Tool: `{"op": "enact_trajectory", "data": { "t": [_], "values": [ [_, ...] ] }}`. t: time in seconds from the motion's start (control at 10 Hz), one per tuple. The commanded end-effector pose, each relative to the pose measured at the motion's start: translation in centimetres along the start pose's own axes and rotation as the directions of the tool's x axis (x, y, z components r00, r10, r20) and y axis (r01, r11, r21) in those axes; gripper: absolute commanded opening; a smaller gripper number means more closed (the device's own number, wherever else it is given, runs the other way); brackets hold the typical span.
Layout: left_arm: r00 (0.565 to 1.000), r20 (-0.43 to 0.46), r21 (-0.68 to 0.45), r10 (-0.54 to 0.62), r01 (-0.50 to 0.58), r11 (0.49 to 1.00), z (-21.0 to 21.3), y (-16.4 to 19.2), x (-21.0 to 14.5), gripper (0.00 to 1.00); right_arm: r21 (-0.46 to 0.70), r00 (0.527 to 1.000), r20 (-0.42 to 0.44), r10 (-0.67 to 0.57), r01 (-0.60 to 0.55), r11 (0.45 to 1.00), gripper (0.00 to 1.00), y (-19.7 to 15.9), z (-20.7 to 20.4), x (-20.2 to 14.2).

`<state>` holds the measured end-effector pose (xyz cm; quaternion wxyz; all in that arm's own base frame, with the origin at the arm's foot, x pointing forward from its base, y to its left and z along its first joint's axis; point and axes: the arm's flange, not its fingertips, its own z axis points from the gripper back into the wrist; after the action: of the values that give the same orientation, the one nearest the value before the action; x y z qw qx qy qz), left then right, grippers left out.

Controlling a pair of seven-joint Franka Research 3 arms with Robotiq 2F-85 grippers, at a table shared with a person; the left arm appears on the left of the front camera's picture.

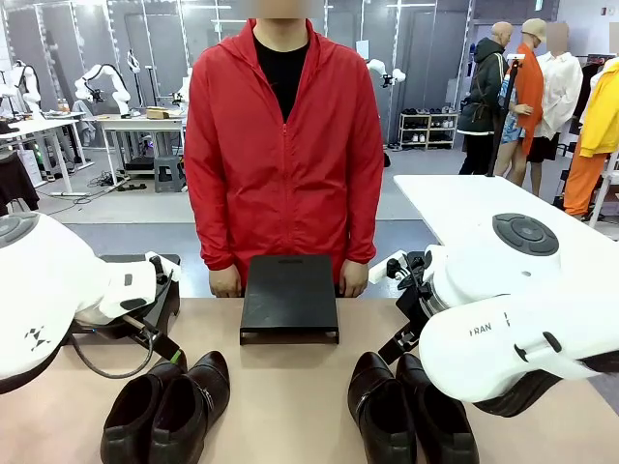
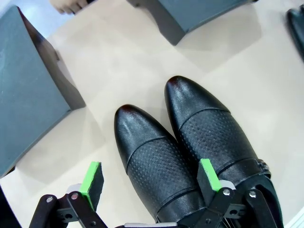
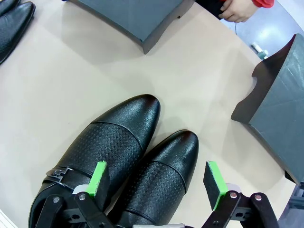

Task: Place the shoes on the stand as instructed by the person.
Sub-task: Pick up one pair of Shoes and place it on the Shoes Stand indicated by the person.

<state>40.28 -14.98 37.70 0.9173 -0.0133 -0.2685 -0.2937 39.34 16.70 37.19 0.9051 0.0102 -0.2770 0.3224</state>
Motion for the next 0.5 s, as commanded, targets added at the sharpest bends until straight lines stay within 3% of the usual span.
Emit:
{"op": "enact_trajectory", "data": {
  "t": [0.0,0.2,0.4],
  "values": [
    [1.000,-0.013,-0.023,-0.016,0.016,1.000,2.9,1.8,2.5,1.00,0.027,1.000,0.008,-0.022,0.022,0.999,1.00,-1.3,1.9,1.4],
    [1.000,-0.005,-0.179,-0.002,0.002,0.984,6.8,3.1,4.0,1.00,0.078,0.999,0.013,-0.044,0.043,0.996,1.00,-3.3,6.5,3.1],
    [1.000,0.007,-0.395,0.030,-0.025,0.918,12.0,5.6,4.6,1.00,0.266,0.996,0.007,-0.086,0.081,0.961,1.00,-6.7,11.4,3.1]
  ]
}}
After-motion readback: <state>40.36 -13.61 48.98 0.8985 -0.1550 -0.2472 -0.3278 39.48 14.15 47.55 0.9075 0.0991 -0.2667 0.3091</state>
